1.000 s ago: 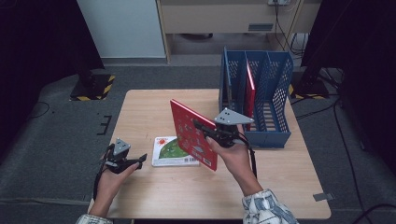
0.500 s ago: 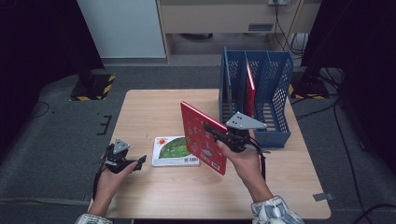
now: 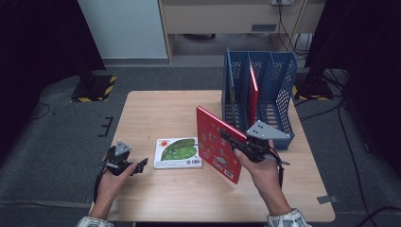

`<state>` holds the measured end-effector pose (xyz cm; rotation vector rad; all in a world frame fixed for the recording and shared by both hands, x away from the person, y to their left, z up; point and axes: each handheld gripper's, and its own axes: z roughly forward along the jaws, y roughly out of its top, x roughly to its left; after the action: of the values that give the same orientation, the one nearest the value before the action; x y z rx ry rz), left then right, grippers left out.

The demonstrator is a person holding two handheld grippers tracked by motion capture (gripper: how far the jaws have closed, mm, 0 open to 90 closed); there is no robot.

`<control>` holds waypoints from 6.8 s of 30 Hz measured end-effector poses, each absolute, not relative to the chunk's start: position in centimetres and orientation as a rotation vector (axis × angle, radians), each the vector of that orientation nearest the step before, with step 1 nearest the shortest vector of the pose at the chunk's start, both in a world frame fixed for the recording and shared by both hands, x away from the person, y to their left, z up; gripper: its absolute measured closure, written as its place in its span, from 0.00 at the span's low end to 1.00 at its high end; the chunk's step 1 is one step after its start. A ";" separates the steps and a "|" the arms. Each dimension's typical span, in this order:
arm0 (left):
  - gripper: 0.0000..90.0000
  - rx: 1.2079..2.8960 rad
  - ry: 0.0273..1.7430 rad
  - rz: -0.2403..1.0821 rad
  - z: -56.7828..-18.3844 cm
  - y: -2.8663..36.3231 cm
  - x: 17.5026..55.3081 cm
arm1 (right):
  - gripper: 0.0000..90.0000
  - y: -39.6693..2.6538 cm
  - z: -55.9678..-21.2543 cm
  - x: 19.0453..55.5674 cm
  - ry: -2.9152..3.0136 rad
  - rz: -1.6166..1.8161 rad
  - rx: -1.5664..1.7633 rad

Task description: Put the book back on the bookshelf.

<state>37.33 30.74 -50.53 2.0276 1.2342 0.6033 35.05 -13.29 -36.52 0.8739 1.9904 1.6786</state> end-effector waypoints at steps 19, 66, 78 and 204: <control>0.06 2.035 1.236 0.602 -50.6 30.7 37.3 | 0.89 -17.9 -36.7 31.8 1.936 1.665 0.963; 0.06 2.033 1.241 0.612 -50.6 30.8 37.3 | 0.89 -25.3 -29.7 33.5 1.683 1.577 1.120; 0.06 2.031 1.244 0.612 -50.6 30.8 37.3 | 0.89 -26.3 -29.5 34.5 1.650 1.515 1.157; 0.06 2.002 1.234 0.627 -50.4 30.8 37.5 | 0.88 -23.1 -30.1 50.2 1.470 1.323 1.314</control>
<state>37.47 30.83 -50.39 2.0022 1.2341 0.6267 50.23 -23.10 -30.07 1.3138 1.4704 1.3233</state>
